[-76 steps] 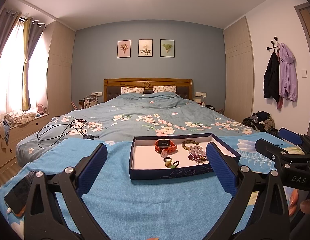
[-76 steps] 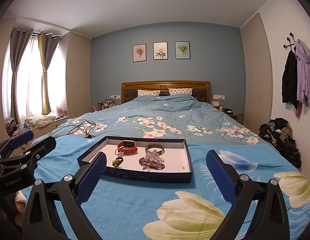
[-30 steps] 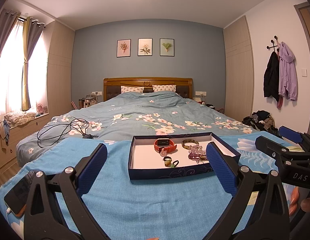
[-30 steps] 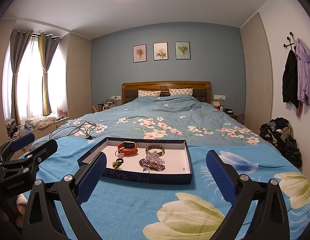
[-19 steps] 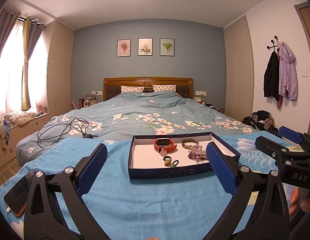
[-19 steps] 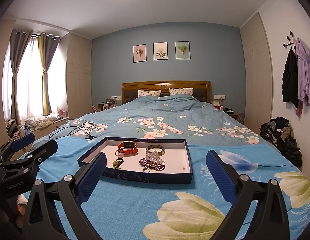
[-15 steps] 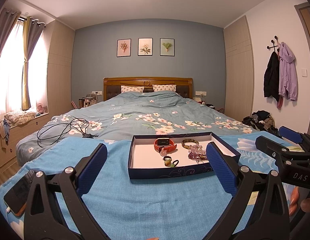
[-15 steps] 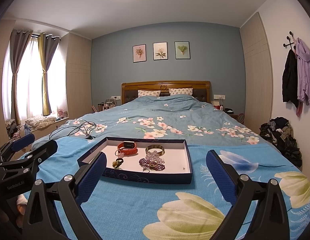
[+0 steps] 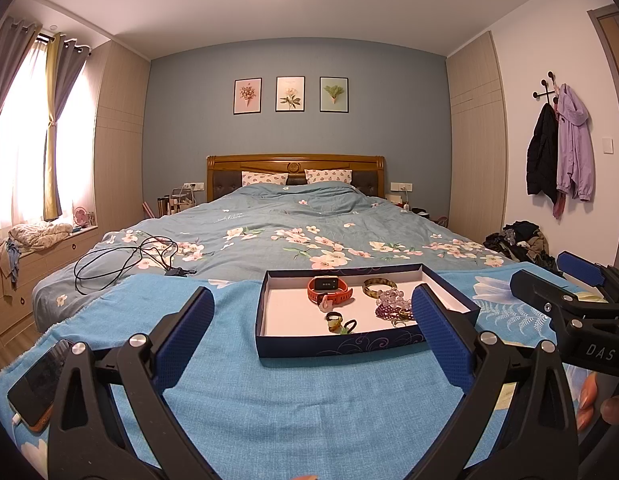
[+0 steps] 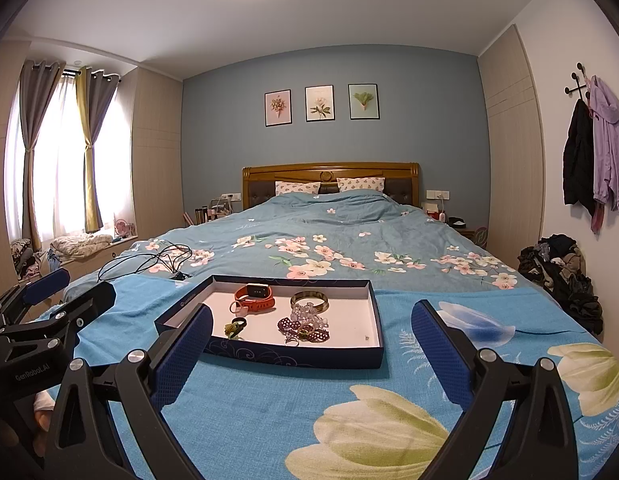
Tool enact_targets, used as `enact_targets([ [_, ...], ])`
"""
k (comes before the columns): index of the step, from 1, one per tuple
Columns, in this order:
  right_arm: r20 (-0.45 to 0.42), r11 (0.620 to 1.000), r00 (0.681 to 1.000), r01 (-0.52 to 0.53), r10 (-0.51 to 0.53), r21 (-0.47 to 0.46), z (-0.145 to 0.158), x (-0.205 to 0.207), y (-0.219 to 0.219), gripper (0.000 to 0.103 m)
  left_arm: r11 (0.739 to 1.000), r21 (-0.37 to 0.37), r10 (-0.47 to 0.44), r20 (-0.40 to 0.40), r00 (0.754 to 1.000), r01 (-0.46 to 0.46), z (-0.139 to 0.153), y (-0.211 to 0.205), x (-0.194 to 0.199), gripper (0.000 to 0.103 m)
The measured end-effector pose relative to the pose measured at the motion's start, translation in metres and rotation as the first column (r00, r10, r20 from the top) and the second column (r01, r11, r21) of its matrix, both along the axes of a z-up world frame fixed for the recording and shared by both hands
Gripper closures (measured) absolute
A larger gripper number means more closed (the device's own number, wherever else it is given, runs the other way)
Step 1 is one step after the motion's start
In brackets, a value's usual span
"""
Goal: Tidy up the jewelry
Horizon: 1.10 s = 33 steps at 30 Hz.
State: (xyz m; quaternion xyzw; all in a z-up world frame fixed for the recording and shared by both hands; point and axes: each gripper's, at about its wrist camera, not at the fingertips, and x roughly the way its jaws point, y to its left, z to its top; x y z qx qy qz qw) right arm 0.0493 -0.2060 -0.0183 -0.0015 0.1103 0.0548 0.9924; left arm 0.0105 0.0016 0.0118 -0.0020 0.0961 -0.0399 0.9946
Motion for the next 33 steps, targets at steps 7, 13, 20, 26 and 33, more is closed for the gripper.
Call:
enact_targets([
  [7, -0.002, 1.000, 1.000, -0.001, 0.001, 0.001, 0.0003, 0.0009, 0.0007, 0.007, 1.000, 0.000, -0.001, -0.001, 1.000, 0.001, 0.0001, 0.0001, 0.0002, 0.006],
  [13, 0.001, 1.000, 1.000, 0.000, 0.000, 0.003, 0.0002, 0.0003, 0.0010, 0.007, 1.000, 0.001, 0.001, 0.000, 1.000, -0.001, 0.0001, 0.0000, 0.0000, 0.006],
  [20, 0.001, 1.000, 1.000, 0.000, 0.000, 0.004, -0.0001, 0.0003, 0.0003, 0.007, 1.000, 0.001, 0.000, -0.001, 1.000, 0.000, 0.0002, 0.0001, 0.0003, 0.006],
  [26, -0.001, 1.000, 1.000, 0.000, 0.000, 0.003, -0.0002, 0.0004, 0.0012, 0.007, 1.000, 0.000, 0.000, -0.001, 1.000, 0.000, 0.0001, -0.0002, 0.0001, 0.006],
  [33, -0.004, 1.000, 1.000, -0.001, 0.001, 0.005, -0.0012, 0.0008, 0.0007, 0.007, 1.000, 0.001, 0.000, -0.003, 1.000, 0.000, 0.0002, 0.0001, 0.0003, 0.006],
])
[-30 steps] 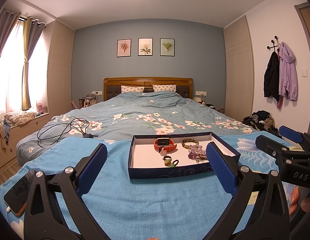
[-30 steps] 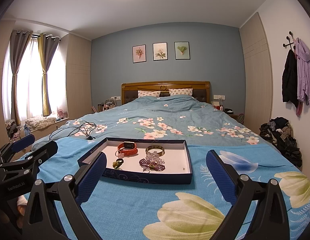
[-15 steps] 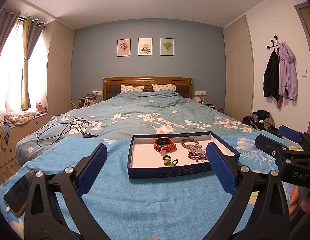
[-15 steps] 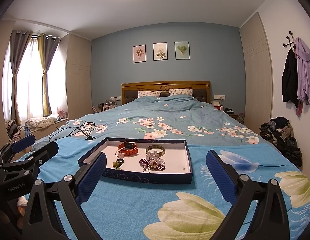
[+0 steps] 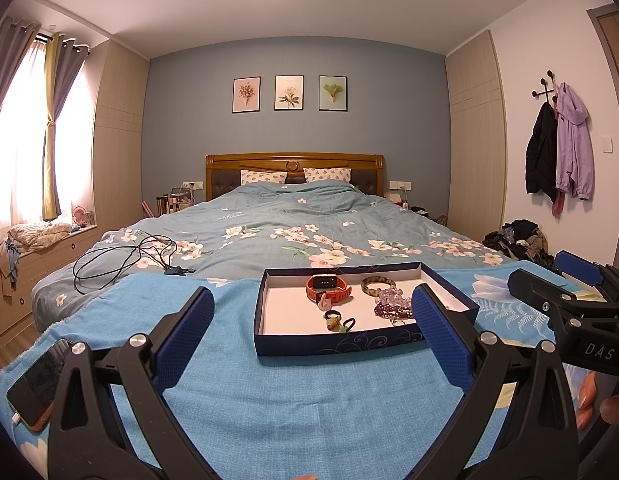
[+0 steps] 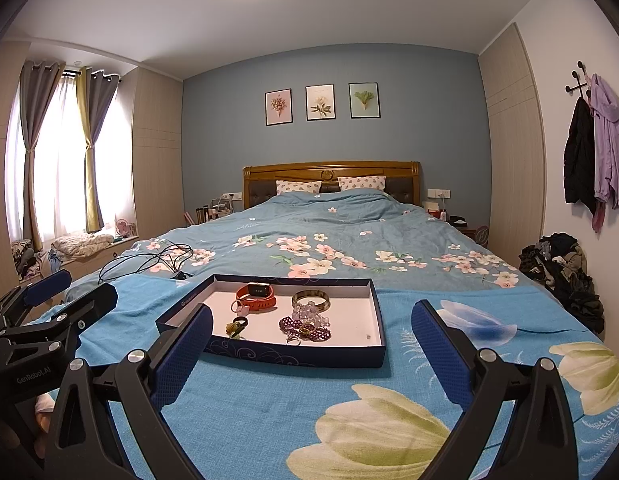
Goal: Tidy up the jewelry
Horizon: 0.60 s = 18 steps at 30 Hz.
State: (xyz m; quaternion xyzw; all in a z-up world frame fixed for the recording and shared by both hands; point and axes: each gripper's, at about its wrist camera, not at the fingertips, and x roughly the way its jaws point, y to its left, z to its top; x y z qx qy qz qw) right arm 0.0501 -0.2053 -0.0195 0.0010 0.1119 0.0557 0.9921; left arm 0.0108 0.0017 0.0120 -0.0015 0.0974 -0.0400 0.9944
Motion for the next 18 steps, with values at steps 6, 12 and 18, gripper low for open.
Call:
enact_targets([
  [6, 0.003, 1.000, 1.000, 0.000, 0.000, 0.000, -0.0004, 0.0007, 0.0008, 0.007, 1.000, -0.001, 0.000, 0.001, 1.000, 0.000, -0.0003, -0.0008, -0.0011, 0.006],
  [12, 0.000, 1.000, 1.000, -0.003, 0.003, 0.000, -0.0005, 0.0010, 0.0016, 0.007, 1.000, 0.000, 0.000, 0.001, 1.000, 0.000, -0.0008, -0.0009, -0.0010, 0.006],
  [18, 0.001, 1.000, 1.000, -0.004, 0.004, 0.000, -0.0012, 0.0025, 0.0020, 0.007, 1.000, -0.002, 0.002, 0.002, 1.000, -0.002, -0.0019, -0.0006, -0.0018, 0.006],
])
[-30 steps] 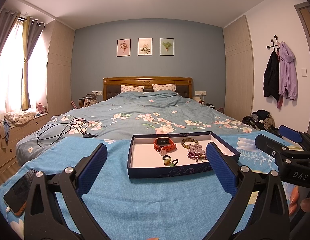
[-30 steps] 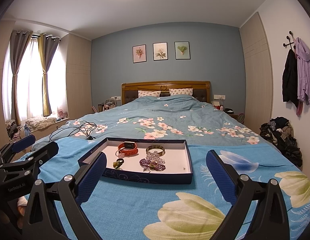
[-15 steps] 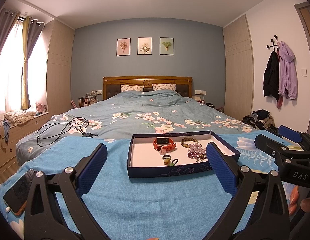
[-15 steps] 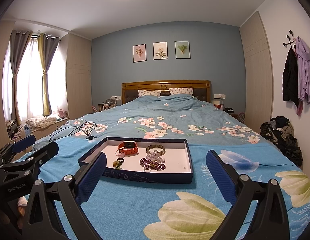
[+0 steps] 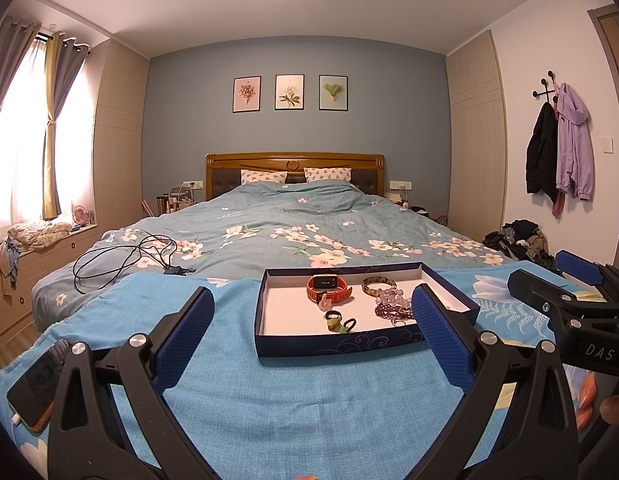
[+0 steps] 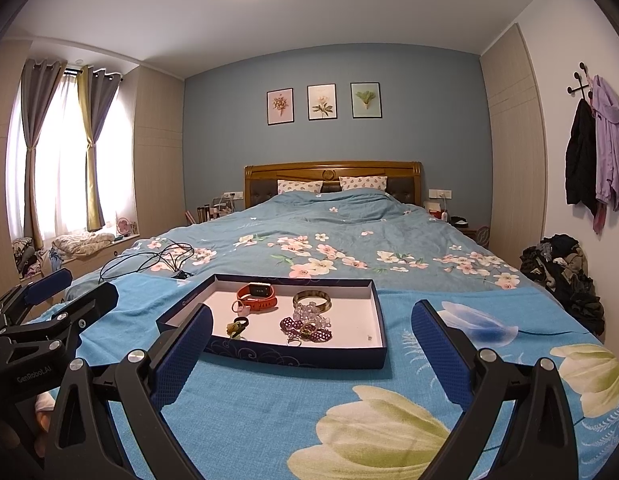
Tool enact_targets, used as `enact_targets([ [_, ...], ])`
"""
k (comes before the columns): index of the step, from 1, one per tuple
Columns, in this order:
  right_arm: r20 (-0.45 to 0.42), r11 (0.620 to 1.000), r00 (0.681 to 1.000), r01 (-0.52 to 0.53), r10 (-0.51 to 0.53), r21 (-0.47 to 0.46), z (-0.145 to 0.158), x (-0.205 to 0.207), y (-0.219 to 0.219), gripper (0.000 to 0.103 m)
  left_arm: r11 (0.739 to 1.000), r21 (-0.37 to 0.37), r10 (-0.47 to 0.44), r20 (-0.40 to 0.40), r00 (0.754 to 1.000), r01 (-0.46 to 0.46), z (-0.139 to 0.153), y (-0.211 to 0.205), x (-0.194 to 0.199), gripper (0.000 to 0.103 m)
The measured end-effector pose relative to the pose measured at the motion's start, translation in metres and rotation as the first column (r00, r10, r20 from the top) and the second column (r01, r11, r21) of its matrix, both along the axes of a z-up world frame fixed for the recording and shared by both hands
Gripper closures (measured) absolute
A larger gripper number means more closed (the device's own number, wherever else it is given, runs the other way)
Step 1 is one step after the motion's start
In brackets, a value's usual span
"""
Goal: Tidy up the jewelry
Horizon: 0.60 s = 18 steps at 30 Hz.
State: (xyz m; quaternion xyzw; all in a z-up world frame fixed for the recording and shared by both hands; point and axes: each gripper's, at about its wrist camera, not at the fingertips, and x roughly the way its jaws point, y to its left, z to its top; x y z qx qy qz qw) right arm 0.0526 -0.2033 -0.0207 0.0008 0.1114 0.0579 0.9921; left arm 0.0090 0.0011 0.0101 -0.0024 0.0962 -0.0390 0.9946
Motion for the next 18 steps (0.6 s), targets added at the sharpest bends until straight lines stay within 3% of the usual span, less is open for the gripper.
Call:
enact_targets([
  [12, -0.018, 1.000, 1.000, -0.012, 0.012, -0.001, -0.001, 0.005, -0.005, 0.007, 1.000, 0.005, -0.008, -0.017, 1.000, 0.008, -0.003, -0.003, 0.000, 0.006],
  [18, -0.147, 0.999, 0.988, 0.038, -0.039, -0.011, -0.010, 0.031, -0.046, 0.007, 1.000, -0.012, -0.003, -0.089, 0.996, 0.002, -0.008, 0.010, 0.014, 0.006],
])
